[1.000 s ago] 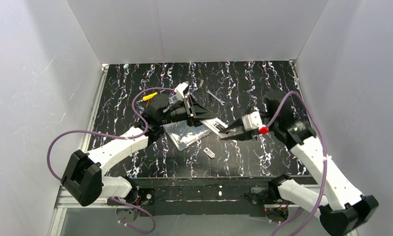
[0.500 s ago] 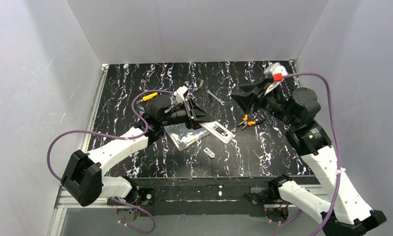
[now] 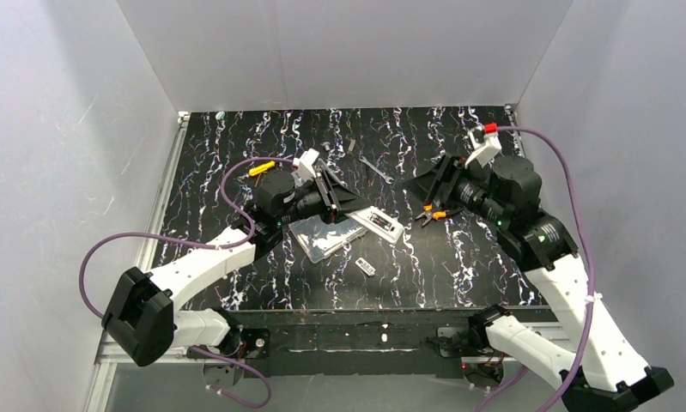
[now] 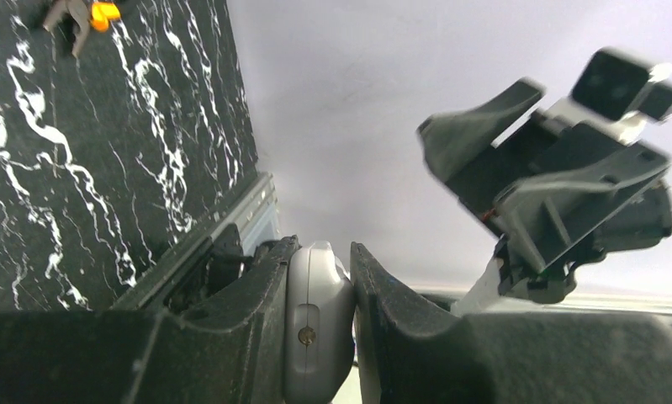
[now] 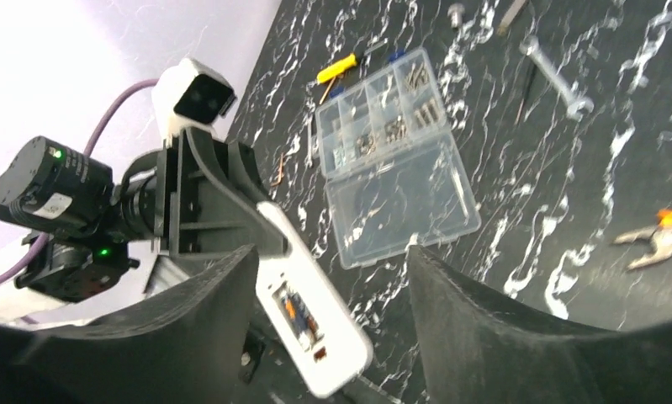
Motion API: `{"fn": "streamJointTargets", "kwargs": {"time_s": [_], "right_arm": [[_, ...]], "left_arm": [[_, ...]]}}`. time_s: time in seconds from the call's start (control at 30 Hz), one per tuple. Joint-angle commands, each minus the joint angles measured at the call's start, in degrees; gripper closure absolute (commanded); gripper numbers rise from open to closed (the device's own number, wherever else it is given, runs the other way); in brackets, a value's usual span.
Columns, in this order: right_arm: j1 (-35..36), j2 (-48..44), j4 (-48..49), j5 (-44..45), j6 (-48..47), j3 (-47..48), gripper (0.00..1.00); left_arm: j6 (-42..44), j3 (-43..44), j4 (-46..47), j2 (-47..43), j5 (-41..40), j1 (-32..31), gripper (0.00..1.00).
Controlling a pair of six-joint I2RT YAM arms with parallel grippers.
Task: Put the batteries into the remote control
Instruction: Adjust the battery in the remote control.
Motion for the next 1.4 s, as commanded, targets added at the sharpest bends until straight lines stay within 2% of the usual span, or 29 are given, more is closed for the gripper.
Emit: {"fn": "streamJointTargets", "kwargs": {"time_s": [0.0, 0.13, 0.3, 0.73, 1.37], "right_arm": [[-0.19, -5.90, 4.27, -2.19, 13.68, -6.07, 0.22], [-0.19, -5.28, 2.31, -5.30, 16.05, -7.23, 0.18], [-0.19, -4.93, 4.68, -9.85, 19.24, -10.31, 0.16], [-0.19, -3.22, 7.39, -12.66, 21.26, -14.04, 0.20], [-0.19, -2.05, 11.54, -14.31, 23.51, -16.11, 0.40]], "left_arm": [[0.82, -1.74, 9.76, -2.45, -5.53, -0.02, 1.00], [0.98, -1.45, 10.87, -2.64, -7.12, -0.04, 1.00], [1.76, -0.74, 9.99, -3.47, -9.61, 0.04, 1.00], [0.85, 0.27, 11.19, -3.98, -10.18, 0.27, 1.00], [-1.71, -0.23, 15.35, -2.49, -9.57, 0.30, 1.00]]}}
